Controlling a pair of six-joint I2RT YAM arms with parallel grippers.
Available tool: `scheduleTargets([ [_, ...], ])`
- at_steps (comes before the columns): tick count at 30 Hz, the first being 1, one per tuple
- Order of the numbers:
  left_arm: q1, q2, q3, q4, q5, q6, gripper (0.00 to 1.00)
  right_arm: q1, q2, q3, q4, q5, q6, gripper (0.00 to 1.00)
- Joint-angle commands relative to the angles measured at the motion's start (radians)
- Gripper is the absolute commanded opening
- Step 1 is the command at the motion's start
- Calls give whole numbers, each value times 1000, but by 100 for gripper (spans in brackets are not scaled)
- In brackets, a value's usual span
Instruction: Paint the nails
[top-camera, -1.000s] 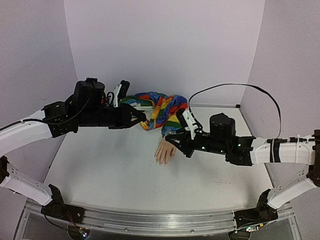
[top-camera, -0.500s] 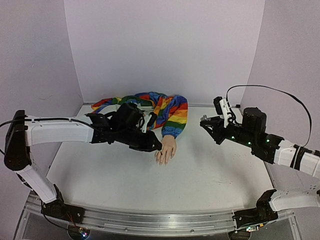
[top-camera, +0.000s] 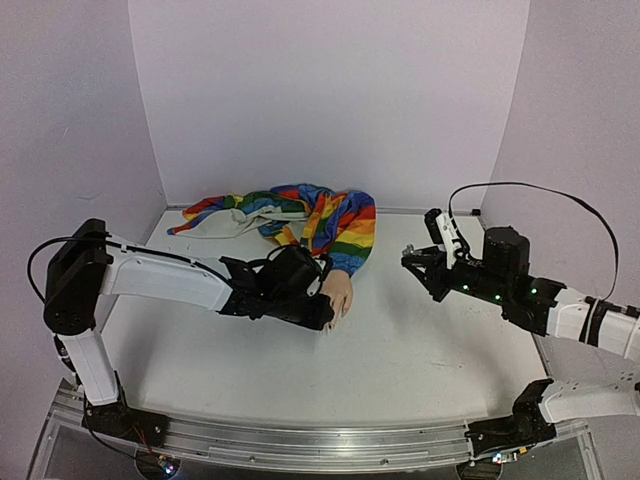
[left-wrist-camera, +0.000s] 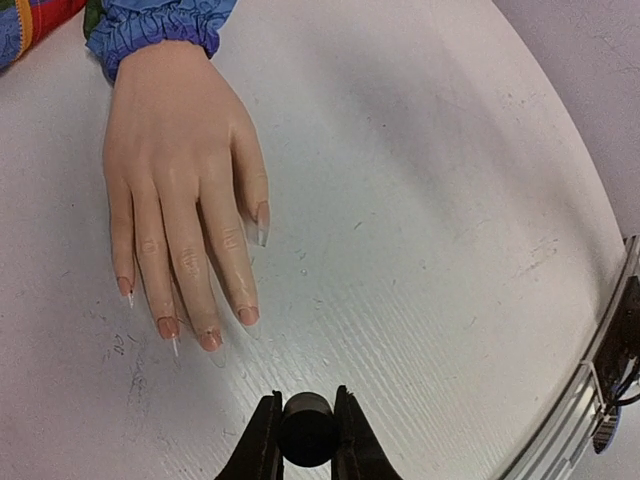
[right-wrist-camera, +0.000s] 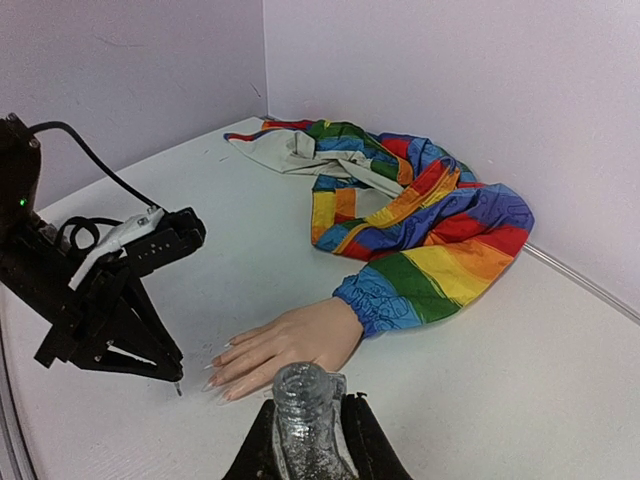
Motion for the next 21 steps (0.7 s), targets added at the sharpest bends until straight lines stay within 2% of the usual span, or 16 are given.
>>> scheduleTargets([
  [1, 0, 59, 47, 68, -52, 41, 0, -3, -20, -11, 87, 7, -11, 0],
  [21, 10, 143, 111, 79, -73, 64, 0, -4, -42, -36, 108, 15, -15, 0],
])
